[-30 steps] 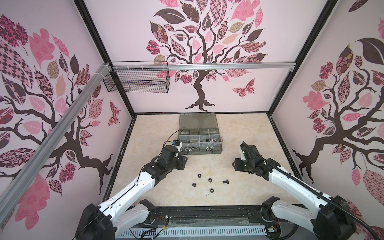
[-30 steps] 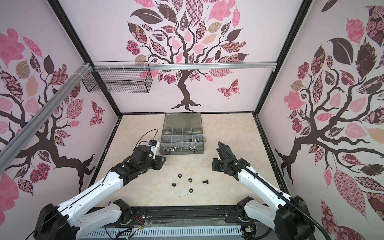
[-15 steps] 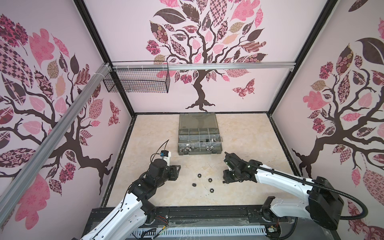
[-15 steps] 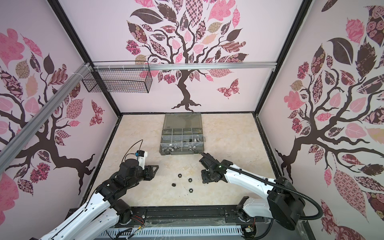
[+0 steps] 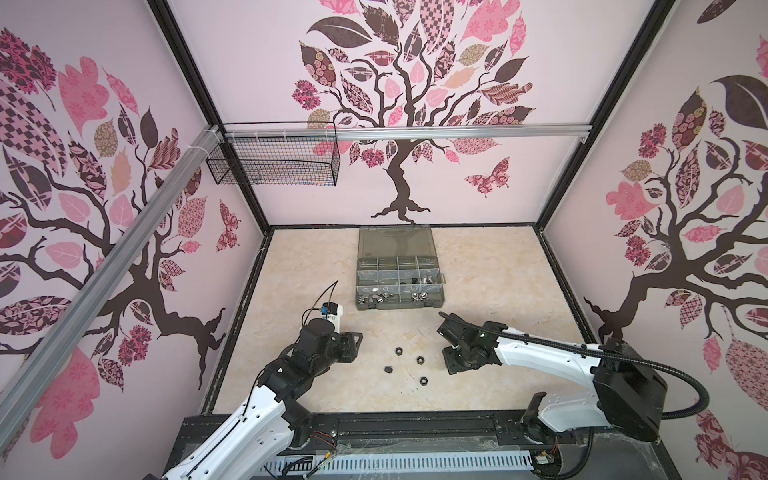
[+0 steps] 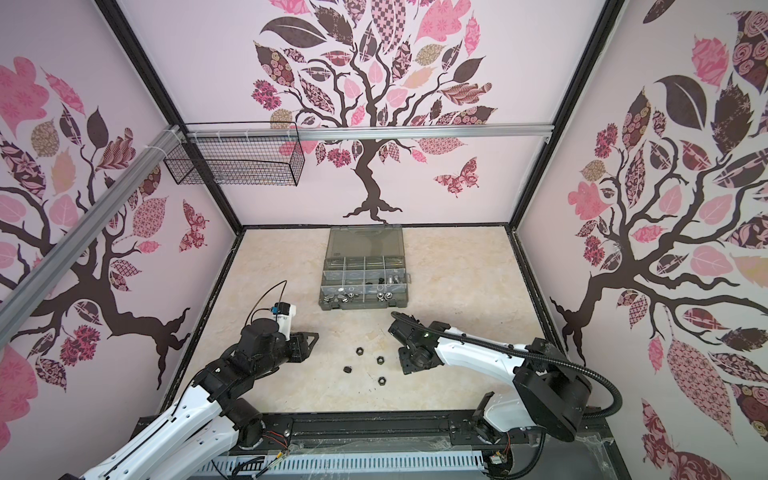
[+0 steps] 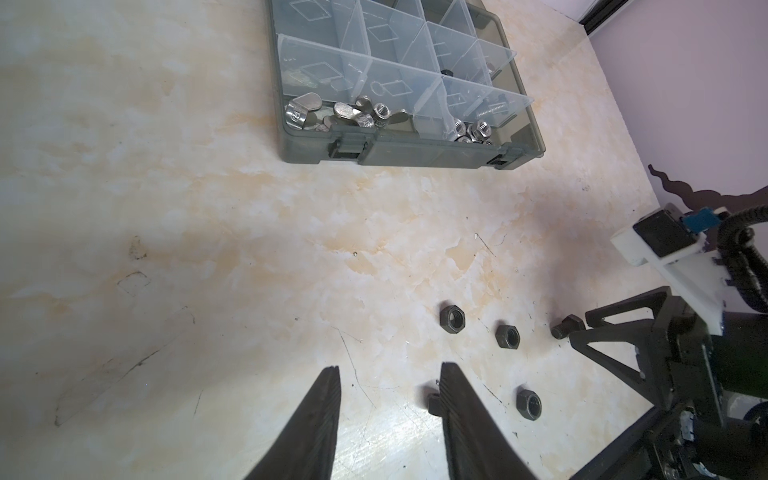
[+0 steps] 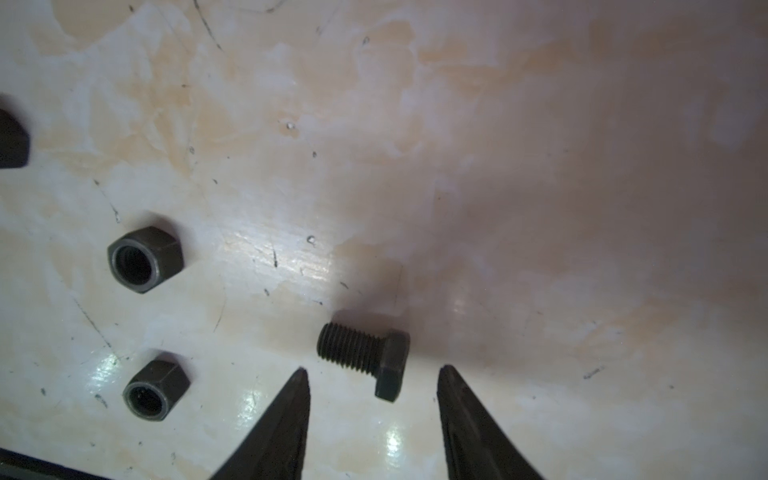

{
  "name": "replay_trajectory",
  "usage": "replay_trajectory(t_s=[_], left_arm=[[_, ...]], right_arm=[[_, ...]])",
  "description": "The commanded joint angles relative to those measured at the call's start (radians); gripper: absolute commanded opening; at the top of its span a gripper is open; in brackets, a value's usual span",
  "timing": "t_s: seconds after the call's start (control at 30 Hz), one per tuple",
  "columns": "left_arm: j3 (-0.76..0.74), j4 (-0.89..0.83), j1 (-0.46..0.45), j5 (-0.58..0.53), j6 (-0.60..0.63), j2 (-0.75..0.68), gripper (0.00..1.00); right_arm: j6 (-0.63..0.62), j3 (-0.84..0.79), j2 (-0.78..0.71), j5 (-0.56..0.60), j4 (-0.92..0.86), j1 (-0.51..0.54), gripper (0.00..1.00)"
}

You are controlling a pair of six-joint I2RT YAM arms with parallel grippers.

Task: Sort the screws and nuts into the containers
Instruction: 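Lower the right gripper and close it on the last dark bolt, then carry the dark bolt with the right gripper into the dark bolt compartment and release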

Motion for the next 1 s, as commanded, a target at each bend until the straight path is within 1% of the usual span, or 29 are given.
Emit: replay_trajectory(t_s=[0.0,0.23,0.4,0.57,0.73,0.83,0.97], left_arm=[[-0.033,0.018,0.000,0.013,-0.003,0.001,0.43],[-0.033,0.024,0.000,0.025,-0.003,0.010,0.42],[-0.036,0.028,0.000,0.032,-0.001,0.014,0.43],[-0.035,0.030,-0.002,0.035,0.000,0.018,0.42],[-0.038,0.032,-0.004,0.034,-0.001,0.019,0.43],[-0.036,0.029,-0.003,0.034,-0.002,0.017,0.42],[-0.030,0.016,-0.004,0.032,-0.003,0.005,0.43]], right_arm=[[0.012,0.047,0.047,0.020,-0.021,0.020,0.52],[0.013,0.082,0.129,0.051,-0.034,0.052,0.50],[0.022,0.091,0.167,0.070,-0.041,0.075,0.44],[0.019,0.094,0.181,0.086,-0.044,0.089,0.39],[0.004,0.105,0.164,0.110,-0.050,0.090,0.35],[-0.056,0.154,0.137,0.143,-0.062,0.086,0.34],[-0.224,0.306,0.119,0.205,-0.090,0.018,0.34]])
